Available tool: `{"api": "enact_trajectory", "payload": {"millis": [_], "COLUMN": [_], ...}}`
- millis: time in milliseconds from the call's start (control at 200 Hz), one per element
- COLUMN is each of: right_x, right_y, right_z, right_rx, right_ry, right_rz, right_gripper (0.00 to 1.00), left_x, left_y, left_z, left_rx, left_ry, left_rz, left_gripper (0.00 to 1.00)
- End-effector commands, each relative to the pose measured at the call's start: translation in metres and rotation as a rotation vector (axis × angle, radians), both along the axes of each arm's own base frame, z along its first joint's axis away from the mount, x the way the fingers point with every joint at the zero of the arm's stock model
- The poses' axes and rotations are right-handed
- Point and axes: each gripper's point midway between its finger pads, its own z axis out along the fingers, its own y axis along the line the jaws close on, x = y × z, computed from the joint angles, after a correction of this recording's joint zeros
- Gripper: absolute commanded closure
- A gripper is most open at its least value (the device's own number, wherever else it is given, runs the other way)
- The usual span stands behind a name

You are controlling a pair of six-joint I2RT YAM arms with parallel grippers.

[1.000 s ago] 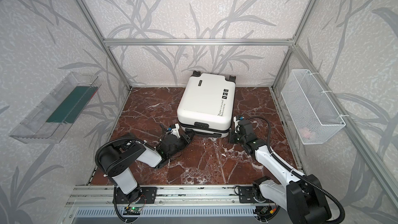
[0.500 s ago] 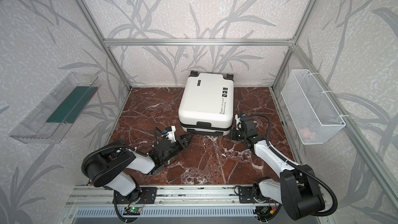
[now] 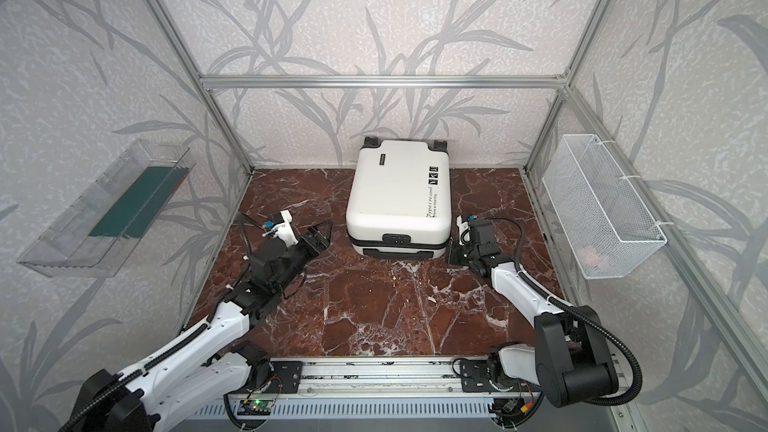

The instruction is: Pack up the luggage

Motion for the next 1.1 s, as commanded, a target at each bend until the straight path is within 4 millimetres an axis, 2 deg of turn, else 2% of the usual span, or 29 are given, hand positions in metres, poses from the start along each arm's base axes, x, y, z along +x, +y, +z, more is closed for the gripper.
{"api": "enact_trajectory", "payload": {"millis": [0, 155, 255, 415, 600, 860, 1095], "right_x": [0.015, 0.014, 0.010, 0.005, 0.003, -0.001, 0.000], "right_y": [0.000, 0.004, 0.006, 0.008, 0.013, 0.020, 0.025], "right_z": [0.009, 0.006, 0.006, 0.010, 0.012, 0.008, 0.007], "right_rx": [0.006, 0.023, 0.031, 0.045, 0.066, 0.118, 0.157], "right_ry": [-0.033, -0.022, -0.019, -0.027, -0.032, -0.037, -0.050], "right_rz": [0.005, 0.024, 0.034, 0.050, 0.077, 0.093, 0.098], "right_gripper": [1.00, 1.00, 1.00, 1.00, 1.00, 1.00, 1.00], "left_x": [0.004, 0.032, 0.040, 0.033, 0.021, 0.023, 0.030], "left_y": [0.010, 0.003, -0.001, 0.004, 0.012, 0.029, 0.015], "left_z": [-0.034, -0.049, -0.064, -0.088, -0.105, -0.103, -0.097], "left_rx": [0.069, -0.043, -0.042, 0.082, 0.196, 0.364, 0.510], "left_ry": [0.171, 0.263, 0.307, 0.350, 0.350, 0.211, 0.023], "left_rz": [-0.033, -0.120, -0.187, -0.219, -0.234, -0.136, -0.221], "left_gripper": [0.14, 0.13, 0.15, 0.17, 0.20, 0.20, 0.20]}}
